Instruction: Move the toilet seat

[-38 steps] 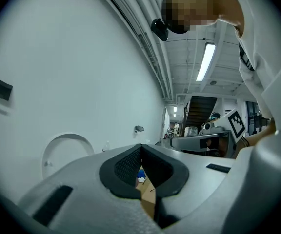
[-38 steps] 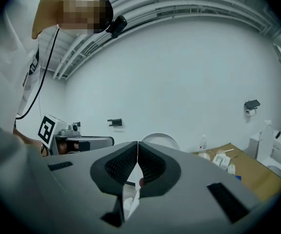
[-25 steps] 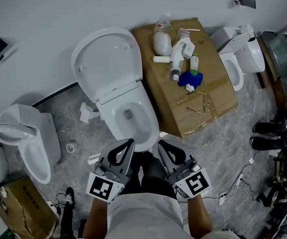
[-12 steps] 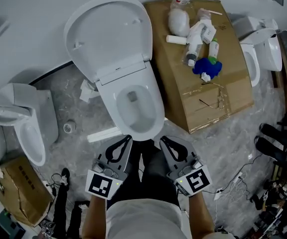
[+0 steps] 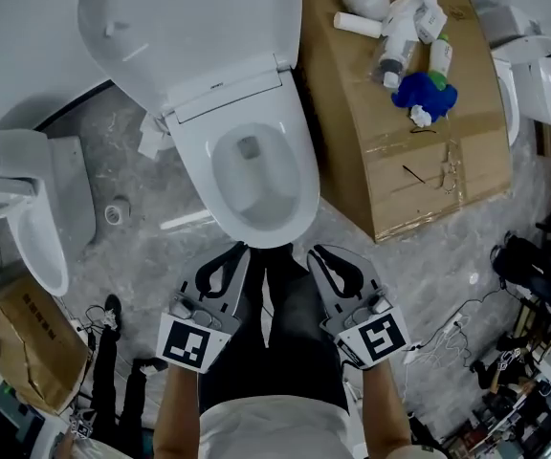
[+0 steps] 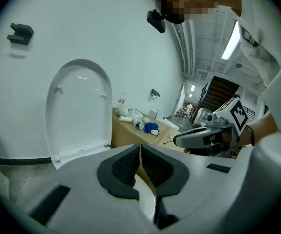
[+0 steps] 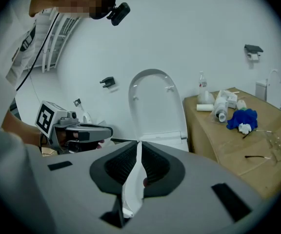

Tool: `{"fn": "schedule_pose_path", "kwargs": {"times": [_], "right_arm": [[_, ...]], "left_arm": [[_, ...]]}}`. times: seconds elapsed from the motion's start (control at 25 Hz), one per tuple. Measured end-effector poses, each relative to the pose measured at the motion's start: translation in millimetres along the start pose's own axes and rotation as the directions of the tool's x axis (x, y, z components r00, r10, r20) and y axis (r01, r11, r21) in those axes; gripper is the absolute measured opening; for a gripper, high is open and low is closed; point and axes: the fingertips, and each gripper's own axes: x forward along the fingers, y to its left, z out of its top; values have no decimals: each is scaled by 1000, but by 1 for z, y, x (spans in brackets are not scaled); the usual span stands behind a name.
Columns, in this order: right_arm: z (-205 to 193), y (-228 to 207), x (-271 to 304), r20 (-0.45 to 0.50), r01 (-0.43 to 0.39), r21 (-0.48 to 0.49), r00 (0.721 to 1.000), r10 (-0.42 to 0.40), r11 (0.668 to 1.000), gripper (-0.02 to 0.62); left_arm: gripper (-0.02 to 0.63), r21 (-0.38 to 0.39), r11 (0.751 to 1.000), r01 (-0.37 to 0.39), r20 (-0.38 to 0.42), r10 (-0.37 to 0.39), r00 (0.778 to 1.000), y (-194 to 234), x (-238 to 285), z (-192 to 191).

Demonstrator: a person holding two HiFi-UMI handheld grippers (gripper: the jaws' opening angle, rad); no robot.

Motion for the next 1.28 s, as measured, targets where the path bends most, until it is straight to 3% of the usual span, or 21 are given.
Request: {"fn": "schedule_pose_path", "kwargs": {"times": [0.4, 0.52, 1.08, 1.28], "right_arm": [[-78, -22, 18, -78, 26, 52, 997, -21, 998, 23], [-101, -27, 27, -101, 26, 65, 995, -19, 998, 66], [-200, -61, 68, -178, 134, 180, 979, -102, 974, 146], [-226, -69, 82, -197, 167, 208, 972, -126, 964, 175]], "left_arm": [[15, -53, 998, -34, -65, 30, 997, 15, 18, -81], [19, -73, 996, -42, -91, 35, 995, 21, 23, -105], [141, -102, 991, -87, -162, 69, 984, 52, 48, -198], [163, -126, 978, -164, -182, 140, 973, 70, 58, -225]]}}
